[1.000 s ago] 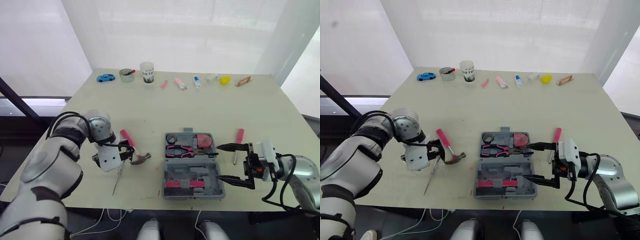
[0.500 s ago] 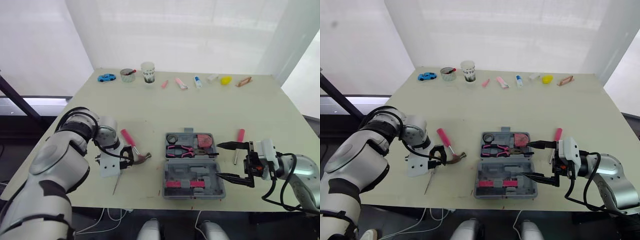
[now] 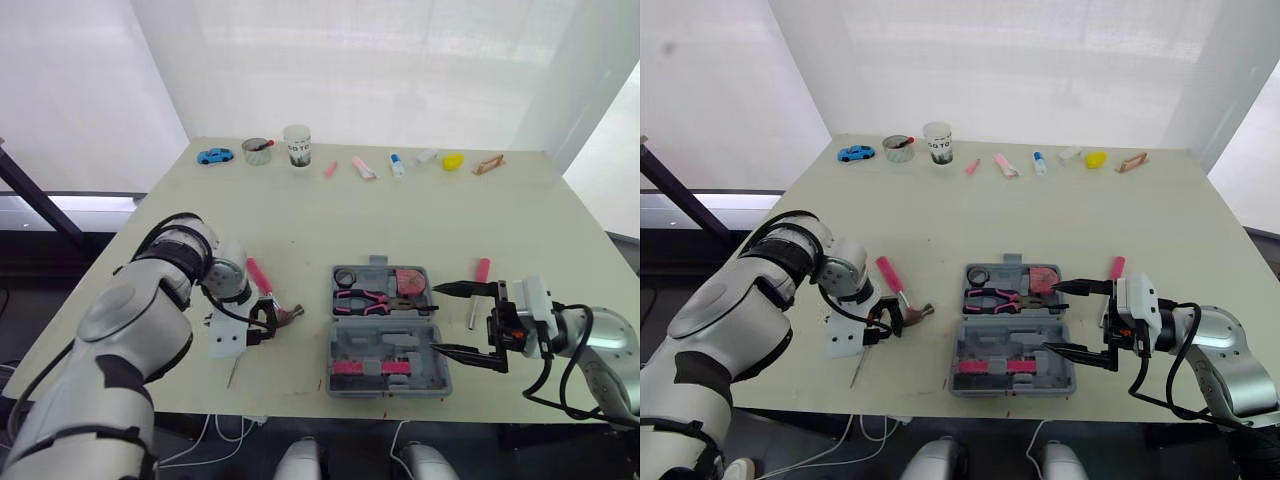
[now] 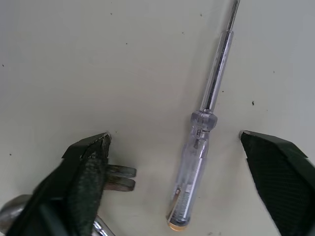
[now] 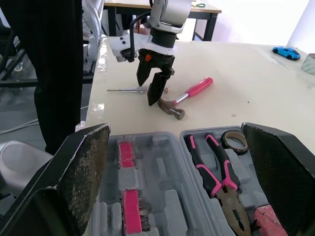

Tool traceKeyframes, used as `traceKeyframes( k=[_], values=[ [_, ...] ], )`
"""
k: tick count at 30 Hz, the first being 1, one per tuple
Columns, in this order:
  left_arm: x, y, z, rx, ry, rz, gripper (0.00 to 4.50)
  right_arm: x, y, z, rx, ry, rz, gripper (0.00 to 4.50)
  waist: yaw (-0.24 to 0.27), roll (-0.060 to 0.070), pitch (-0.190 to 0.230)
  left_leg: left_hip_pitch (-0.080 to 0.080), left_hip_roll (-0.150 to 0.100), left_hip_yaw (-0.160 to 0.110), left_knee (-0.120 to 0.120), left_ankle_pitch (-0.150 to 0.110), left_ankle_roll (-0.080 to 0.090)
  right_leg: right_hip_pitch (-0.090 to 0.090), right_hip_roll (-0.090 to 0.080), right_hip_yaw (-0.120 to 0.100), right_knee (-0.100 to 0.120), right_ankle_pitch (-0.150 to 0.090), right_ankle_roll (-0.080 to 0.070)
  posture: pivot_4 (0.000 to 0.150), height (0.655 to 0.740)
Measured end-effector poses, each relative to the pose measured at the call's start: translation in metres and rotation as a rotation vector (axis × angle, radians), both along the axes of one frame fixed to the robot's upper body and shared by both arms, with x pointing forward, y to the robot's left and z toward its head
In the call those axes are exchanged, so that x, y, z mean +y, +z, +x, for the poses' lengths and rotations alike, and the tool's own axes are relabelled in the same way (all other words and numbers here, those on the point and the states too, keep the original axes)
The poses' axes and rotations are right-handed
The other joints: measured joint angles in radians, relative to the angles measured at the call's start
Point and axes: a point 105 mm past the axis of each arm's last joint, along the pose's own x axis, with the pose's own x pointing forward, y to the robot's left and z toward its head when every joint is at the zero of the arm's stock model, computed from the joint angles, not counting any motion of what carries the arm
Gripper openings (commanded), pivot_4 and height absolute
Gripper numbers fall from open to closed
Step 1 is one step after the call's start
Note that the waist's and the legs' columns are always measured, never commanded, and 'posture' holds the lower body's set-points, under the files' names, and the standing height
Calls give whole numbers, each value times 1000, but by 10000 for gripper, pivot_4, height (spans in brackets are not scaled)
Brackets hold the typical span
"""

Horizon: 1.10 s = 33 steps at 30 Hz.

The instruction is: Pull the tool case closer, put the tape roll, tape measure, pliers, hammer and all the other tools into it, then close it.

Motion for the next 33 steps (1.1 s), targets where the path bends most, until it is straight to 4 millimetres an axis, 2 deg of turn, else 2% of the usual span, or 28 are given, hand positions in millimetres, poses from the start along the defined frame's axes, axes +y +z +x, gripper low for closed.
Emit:
traceKeyframes(
  k=[1,2,5,7,13,23,33],
  values=[
    [0,0,-2,12,-8,-2,27457,0,0,0,0,0,0,45000,0,0,0,0,0,0,0,0,0,0,0,0,0,0,0,1500,7400],
    [-1,-1,-3,21,-11,-2,25017,0,0,0,0,0,0,45000,0,0,0,0,0,0,0,0,0,0,0,0,0,0,0,1500,7400],
    [-1,-2,-7,48,-17,-9,8981,0,0,0,-1,-2,-4,45000,-1,0,0,0,0,0,0,0,0,0,0,0,0,0,0,1500,7400],
    [-2,-3,-9,63,-22,-13,341,0,-1,0,-1,-3,-4,45000,-1,0,0,0,0,0,0,0,0,0,0,0,0,0,0,1500,7400],
    [2,-5,-15,88,-13,-19,341,1,-1,1,-3,-3,-3,45000,-3,0,0,0,0,0,0,0,0,0,0,0,0,0,0,1500,7400],
    [18,-4,-20,81,104,-89,341,3,-1,2,0,-3,13,45000,-2,0,0,0,0,0,1,0,0,0,0,0,1,0,0,1500,7400],
    [34,22,-10,-35,357,-317,341,3,-3,1,6,-4,16,45000,-2,0,0,0,0,0,3,0,0,0,0,-1,2,0,0,1500,7400]
  ],
)
